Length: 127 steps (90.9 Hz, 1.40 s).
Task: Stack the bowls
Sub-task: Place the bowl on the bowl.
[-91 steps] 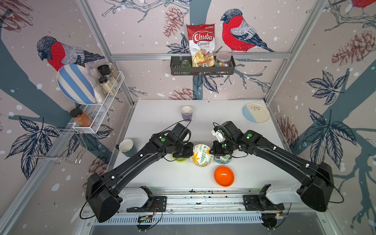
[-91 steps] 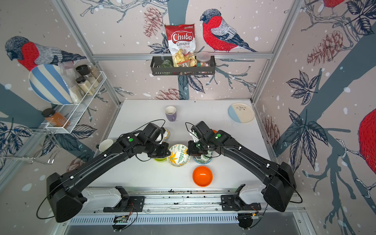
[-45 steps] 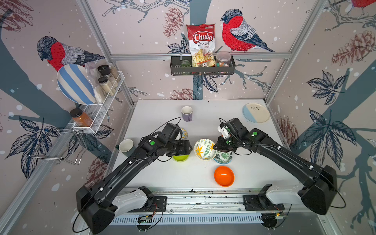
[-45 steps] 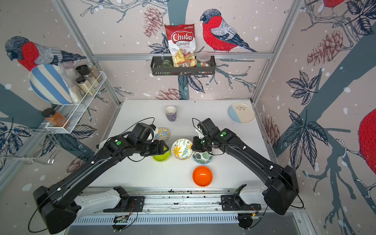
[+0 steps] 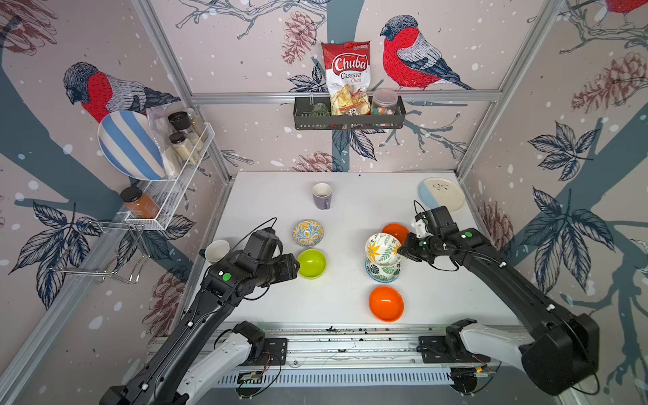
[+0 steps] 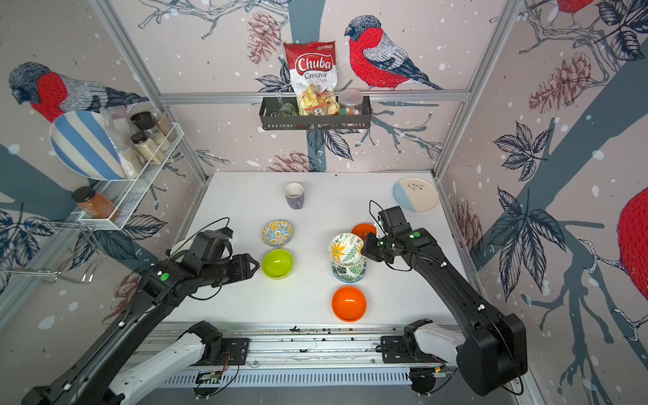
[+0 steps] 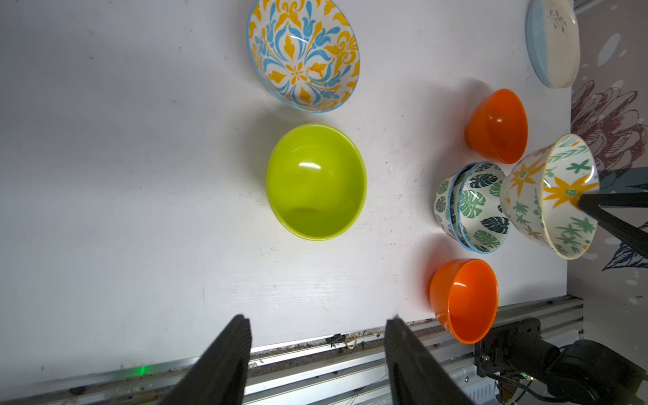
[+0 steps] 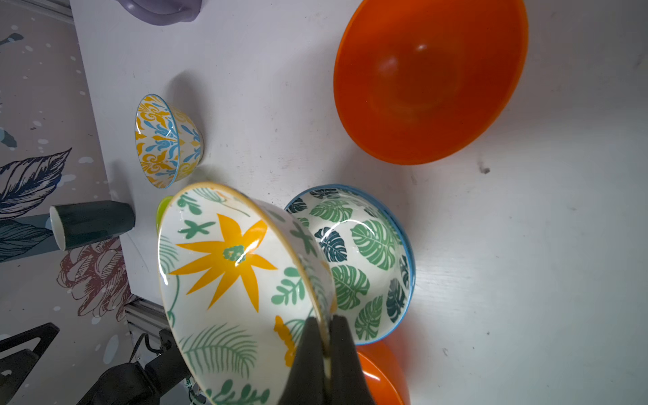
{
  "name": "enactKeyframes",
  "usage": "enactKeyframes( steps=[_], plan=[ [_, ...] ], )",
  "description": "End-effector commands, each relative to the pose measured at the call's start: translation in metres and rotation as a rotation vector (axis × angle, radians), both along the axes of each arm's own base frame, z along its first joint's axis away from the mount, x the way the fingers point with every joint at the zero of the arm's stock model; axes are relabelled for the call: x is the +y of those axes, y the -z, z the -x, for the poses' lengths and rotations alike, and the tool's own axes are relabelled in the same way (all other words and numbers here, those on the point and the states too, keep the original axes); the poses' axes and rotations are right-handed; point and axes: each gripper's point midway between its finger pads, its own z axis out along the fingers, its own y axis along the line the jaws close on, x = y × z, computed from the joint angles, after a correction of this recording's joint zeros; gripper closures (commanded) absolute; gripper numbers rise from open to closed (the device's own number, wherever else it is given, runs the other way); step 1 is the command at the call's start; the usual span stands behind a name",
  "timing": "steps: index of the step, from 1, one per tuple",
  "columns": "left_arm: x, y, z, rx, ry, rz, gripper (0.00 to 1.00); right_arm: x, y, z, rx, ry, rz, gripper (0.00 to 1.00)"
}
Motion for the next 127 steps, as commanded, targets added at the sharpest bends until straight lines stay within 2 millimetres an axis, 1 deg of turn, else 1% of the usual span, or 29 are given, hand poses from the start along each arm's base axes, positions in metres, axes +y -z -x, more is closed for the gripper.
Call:
enactKeyframes(
  steps=[1,13,28,67,106,127],
  plan=[
    [0.008,0.006,0.000,-0.001,-0.008,-0.039,0.36,0.002,0.001,-0.003,-0.028,-0.017,-0.028,1.00],
    [0.009,0.012,-0.001,0.016,-0.010,-0.051,0.35,0.004,0.010,-0.004,-0.038,-0.029,-0.041,1.00],
    [0.008,0.013,-0.001,0.017,-0.007,-0.048,0.34,0.003,0.025,-0.004,-0.015,-0.026,-0.045,1.00],
    [0.004,0.016,-0.001,0.030,0.010,-0.037,0.34,0.001,0.045,-0.004,0.018,-0.026,-0.030,1.00],
    [0.002,0.017,-0.001,0.032,0.016,-0.031,0.34,0.000,0.054,-0.001,0.059,-0.029,-0.015,1.00],
    [0.002,0.018,-0.001,0.038,0.018,-0.031,0.34,0.000,0.055,0.000,0.060,-0.029,-0.015,1.00]
  ],
)
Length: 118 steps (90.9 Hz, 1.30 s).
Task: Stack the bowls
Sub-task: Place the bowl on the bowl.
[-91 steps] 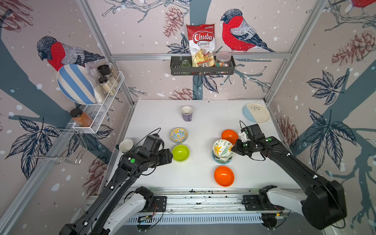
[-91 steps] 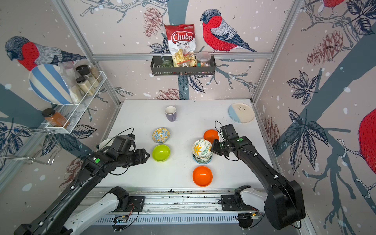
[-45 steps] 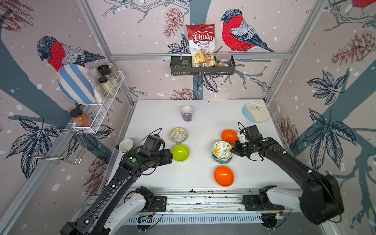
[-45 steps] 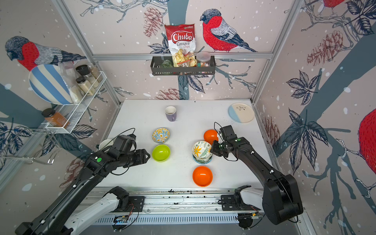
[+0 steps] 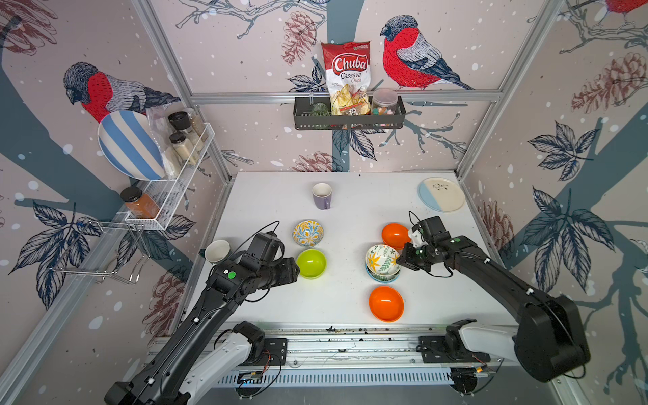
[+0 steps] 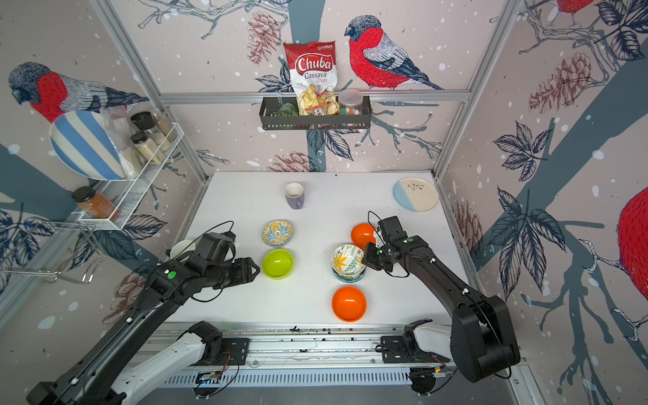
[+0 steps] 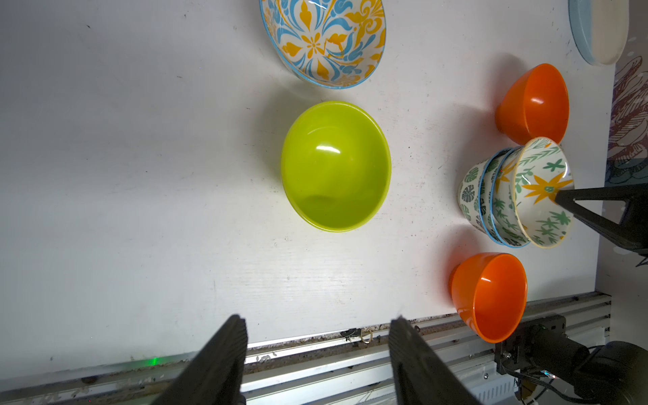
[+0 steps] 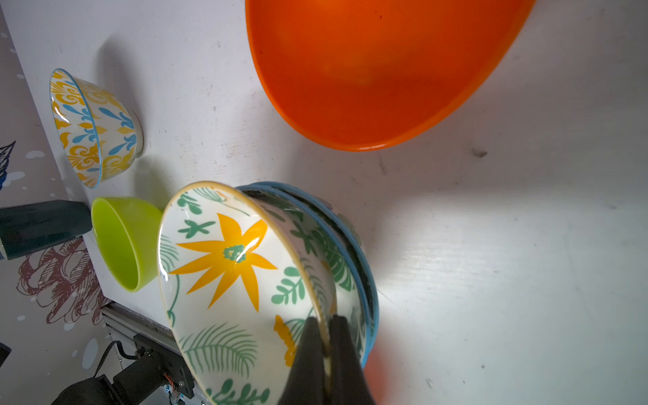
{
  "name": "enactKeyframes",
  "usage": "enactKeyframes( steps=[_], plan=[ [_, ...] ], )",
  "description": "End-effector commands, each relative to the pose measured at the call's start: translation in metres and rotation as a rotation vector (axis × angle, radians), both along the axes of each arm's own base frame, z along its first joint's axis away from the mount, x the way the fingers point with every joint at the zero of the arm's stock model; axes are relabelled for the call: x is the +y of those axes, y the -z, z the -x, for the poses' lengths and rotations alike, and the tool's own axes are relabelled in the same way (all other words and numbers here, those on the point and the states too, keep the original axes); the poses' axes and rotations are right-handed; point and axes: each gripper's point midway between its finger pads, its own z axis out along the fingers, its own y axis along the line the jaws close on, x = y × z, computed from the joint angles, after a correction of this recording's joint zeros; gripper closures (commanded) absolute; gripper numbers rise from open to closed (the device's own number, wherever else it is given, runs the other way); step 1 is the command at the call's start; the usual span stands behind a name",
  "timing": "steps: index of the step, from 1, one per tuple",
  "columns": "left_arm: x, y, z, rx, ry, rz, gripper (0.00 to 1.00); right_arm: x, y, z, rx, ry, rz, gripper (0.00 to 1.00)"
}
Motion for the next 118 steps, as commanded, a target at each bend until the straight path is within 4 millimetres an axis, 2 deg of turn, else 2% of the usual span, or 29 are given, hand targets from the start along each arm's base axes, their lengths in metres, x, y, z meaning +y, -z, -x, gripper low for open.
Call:
enactKeyframes(
  steps=[1,41,90,95,118],
  plan=[
    [0.0004,-0.0007,-0.0021,-0.010,0.003,0.000,0.34,0.0045,-0.0031,-0.0020,-0.018,-0.022,-0.020,1.00],
    [0.0016,-0.0001,-0.0018,-0.008,-0.004,-0.004,0.34,0.0032,0.0054,-0.0013,0.010,-0.020,-0.004,1.00],
    [0.0008,0.0001,-0.0015,-0.009,-0.001,0.000,0.33,0.0038,0.0011,0.0009,-0.001,-0.026,-0.014,1.00],
    [0.0008,-0.0002,-0.0015,-0.010,-0.001,0.002,0.33,0.0031,-0.0046,0.0011,-0.024,-0.025,-0.019,1.00],
    [0.0004,-0.0001,-0.0013,-0.011,0.000,0.004,0.33,-0.0029,-0.0009,0.0031,-0.022,-0.012,0.010,1.00]
  ],
)
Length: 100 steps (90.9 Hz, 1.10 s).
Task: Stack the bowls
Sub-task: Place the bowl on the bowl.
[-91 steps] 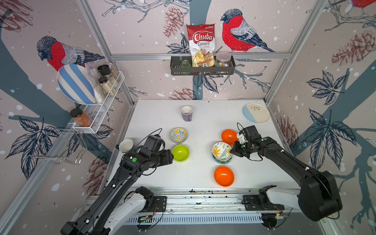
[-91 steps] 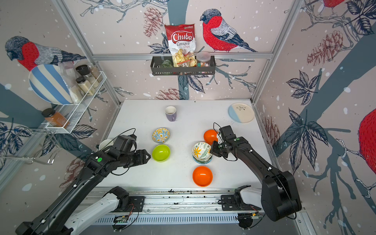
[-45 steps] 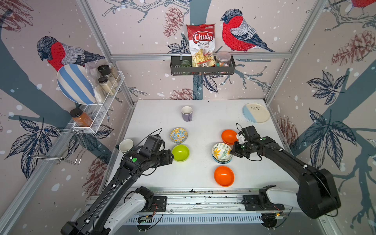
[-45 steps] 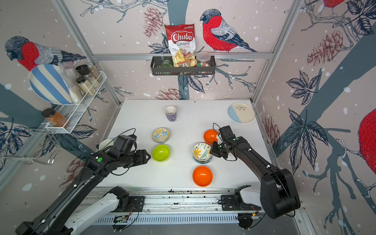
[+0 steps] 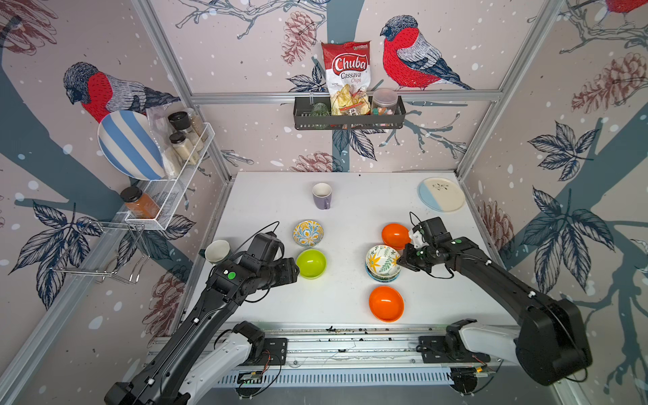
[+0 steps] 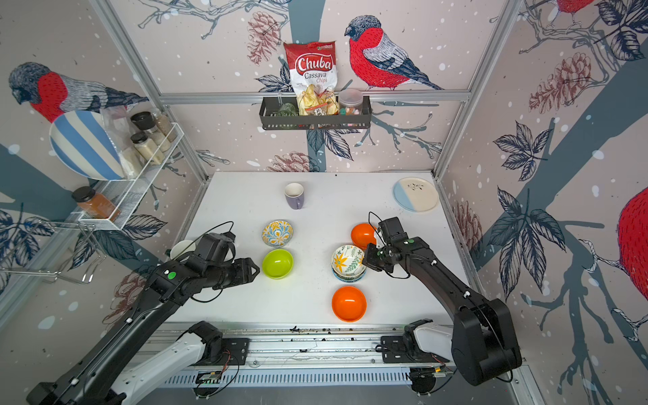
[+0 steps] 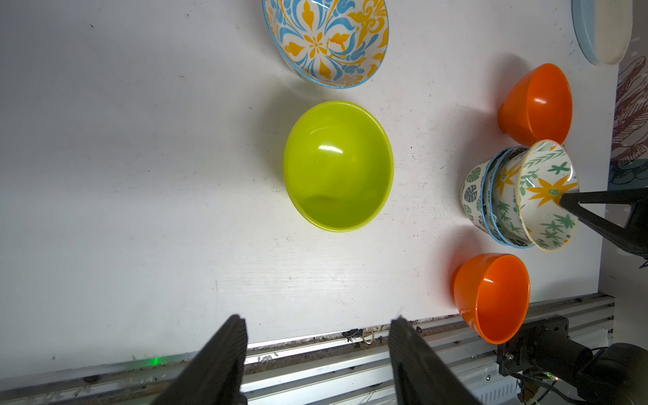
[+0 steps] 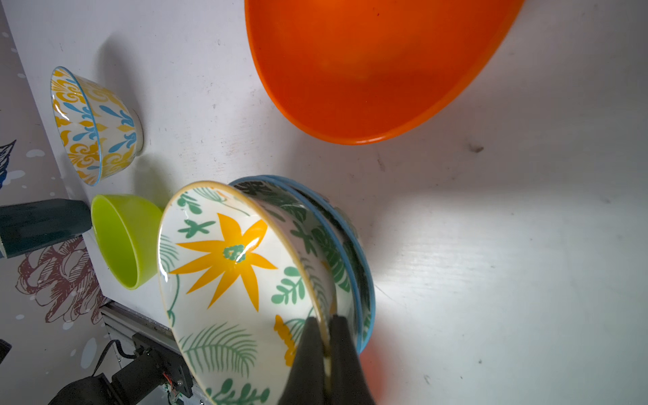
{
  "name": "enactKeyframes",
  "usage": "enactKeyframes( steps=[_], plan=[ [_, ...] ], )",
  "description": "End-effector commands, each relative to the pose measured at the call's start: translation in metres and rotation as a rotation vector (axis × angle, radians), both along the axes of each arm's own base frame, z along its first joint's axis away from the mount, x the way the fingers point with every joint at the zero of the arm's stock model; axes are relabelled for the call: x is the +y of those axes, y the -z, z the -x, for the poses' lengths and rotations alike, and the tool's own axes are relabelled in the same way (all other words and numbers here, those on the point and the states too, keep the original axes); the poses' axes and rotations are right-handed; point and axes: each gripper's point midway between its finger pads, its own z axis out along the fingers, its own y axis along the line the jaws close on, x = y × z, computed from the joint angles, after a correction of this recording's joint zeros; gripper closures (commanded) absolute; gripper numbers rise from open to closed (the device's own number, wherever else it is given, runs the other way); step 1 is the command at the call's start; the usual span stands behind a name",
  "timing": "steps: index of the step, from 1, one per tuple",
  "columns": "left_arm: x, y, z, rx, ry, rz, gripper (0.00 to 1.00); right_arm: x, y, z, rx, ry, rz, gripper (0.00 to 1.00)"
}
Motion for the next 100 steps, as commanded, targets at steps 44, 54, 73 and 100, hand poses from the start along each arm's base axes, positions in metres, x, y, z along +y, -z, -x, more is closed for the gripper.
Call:
enactKeyframes(
  steps=[44,54,73,100],
  plan=[
    [-0.0006,0.0004,-0.0019,-0.005,0.003,0.004,0.33,-0.0004,0.0048,-0.0009,-0.002,-0.016,0.015,1.00],
    [-0.0009,0.0012,-0.0025,-0.002,0.003,0.002,0.33,0.0007,0.0031,-0.0006,-0.007,-0.019,0.007,1.00],
    [-0.0017,0.0015,-0.0025,0.000,0.007,0.003,0.33,0.0028,0.0018,-0.0007,-0.014,-0.024,-0.003,1.00],
    [-0.0022,0.0021,-0.0024,0.003,0.009,0.005,0.33,0.0063,0.0004,-0.0039,-0.032,-0.031,-0.012,1.00]
  ],
)
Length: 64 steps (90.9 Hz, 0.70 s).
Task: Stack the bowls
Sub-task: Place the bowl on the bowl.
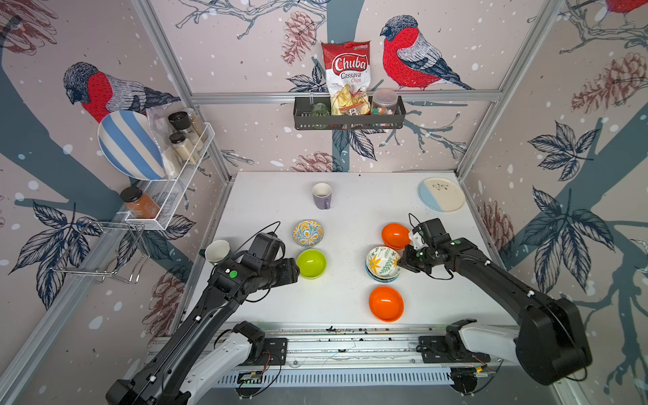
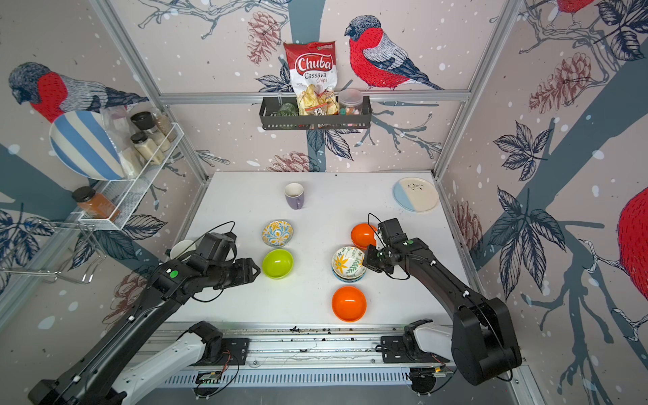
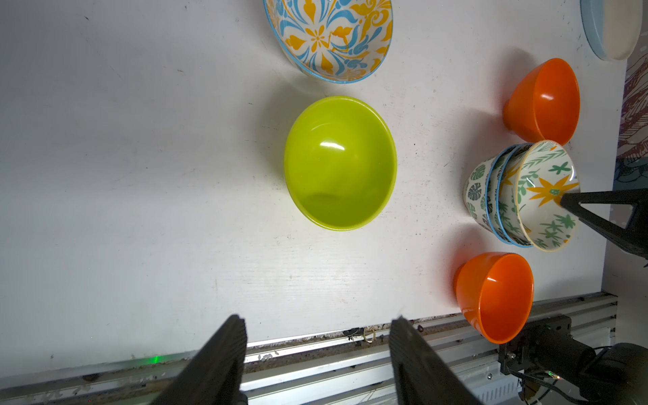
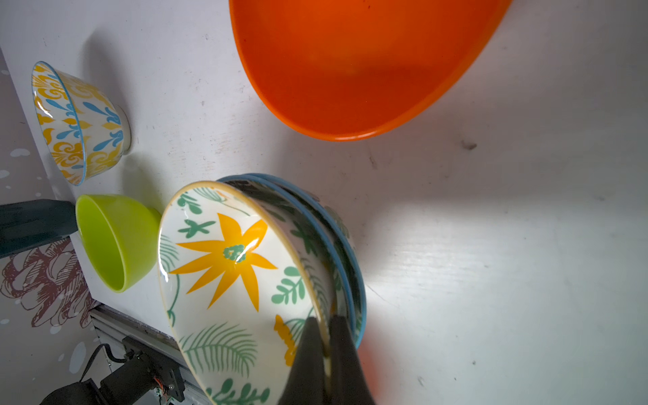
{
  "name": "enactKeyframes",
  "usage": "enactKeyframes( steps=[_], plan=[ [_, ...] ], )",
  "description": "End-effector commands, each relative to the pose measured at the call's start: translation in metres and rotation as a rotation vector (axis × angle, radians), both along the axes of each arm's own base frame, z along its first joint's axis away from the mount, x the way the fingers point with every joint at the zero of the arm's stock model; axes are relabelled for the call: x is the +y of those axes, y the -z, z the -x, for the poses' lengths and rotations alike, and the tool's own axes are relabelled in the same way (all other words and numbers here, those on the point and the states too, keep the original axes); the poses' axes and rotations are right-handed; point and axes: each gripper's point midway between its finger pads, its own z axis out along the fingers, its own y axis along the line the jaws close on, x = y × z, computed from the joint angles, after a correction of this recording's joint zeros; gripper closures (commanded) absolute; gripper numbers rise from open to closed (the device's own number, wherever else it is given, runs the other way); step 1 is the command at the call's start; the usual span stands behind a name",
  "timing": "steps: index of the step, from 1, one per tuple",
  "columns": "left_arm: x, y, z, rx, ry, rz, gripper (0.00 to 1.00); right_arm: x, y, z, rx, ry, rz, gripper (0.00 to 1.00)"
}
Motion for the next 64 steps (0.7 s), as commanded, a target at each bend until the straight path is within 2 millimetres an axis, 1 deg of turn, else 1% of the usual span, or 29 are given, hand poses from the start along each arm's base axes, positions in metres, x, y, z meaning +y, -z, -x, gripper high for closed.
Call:
enactKeyframes(
  steps=[1,14,55,64],
  plan=[
    [-0.0012,-0.0018,-0.0023,-0.013,0.006,0.009,0.33,0.0065,-0.0039,-0.0049,-0.029,-0.025,-0.027,1.00],
    [-0.0018,-0.0020,-0.0024,-0.013,0.009,0.011,0.33,0.0058,-0.0007,-0.0047,-0.018,-0.024,-0.020,1.00],
    [-0.0029,-0.0018,-0.0009,-0.012,0.014,0.018,0.32,0.0036,0.0007,-0.0035,-0.018,-0.021,-0.008,1.00],
    [-0.0032,-0.0025,-0.0008,-0.014,0.015,0.021,0.32,0.0035,0.0014,-0.0032,-0.013,-0.023,-0.006,0.90]
  ],
)
